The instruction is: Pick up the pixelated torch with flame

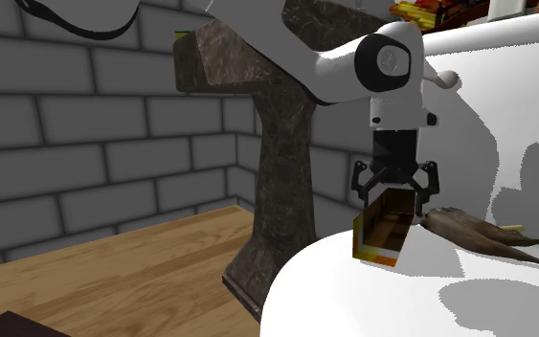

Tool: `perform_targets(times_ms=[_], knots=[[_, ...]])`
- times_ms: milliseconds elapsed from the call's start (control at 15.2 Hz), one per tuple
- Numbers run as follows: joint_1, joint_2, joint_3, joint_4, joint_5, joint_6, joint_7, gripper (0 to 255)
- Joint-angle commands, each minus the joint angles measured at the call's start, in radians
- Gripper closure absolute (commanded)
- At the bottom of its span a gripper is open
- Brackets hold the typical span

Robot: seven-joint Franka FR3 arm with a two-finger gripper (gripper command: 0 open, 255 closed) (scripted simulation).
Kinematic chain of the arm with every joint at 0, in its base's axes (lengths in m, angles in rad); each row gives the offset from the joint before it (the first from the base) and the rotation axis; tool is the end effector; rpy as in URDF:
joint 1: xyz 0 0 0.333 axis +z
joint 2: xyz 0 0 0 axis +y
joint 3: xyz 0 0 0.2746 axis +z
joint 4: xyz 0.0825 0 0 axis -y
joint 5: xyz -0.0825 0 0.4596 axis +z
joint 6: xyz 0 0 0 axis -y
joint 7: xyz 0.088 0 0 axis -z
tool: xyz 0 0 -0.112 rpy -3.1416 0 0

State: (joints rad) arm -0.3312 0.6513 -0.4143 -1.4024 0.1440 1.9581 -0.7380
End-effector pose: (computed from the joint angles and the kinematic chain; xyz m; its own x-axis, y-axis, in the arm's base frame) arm 0.5922 -0.4729 0.2729 0.9940 0.0031 -0.1089 0.0093 -0.9983 0.0572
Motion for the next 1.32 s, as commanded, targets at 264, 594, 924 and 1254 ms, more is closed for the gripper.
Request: perform_targets(times_ms=[264, 594, 924, 1254], knots=[[-0.001, 0.007, 0.002, -0.002, 0.002, 0.009, 0.001, 255], [0.000, 0.008, 0.002, 0.000, 0.002, 0.008, 0.001, 255], [0.000, -0.010, -0.003, 0.026, -0.004, -0.036, 0.001, 255], [-0.002, -0.028, -0.008, 0.066, -0.011, -0.092, 0.001, 255]])
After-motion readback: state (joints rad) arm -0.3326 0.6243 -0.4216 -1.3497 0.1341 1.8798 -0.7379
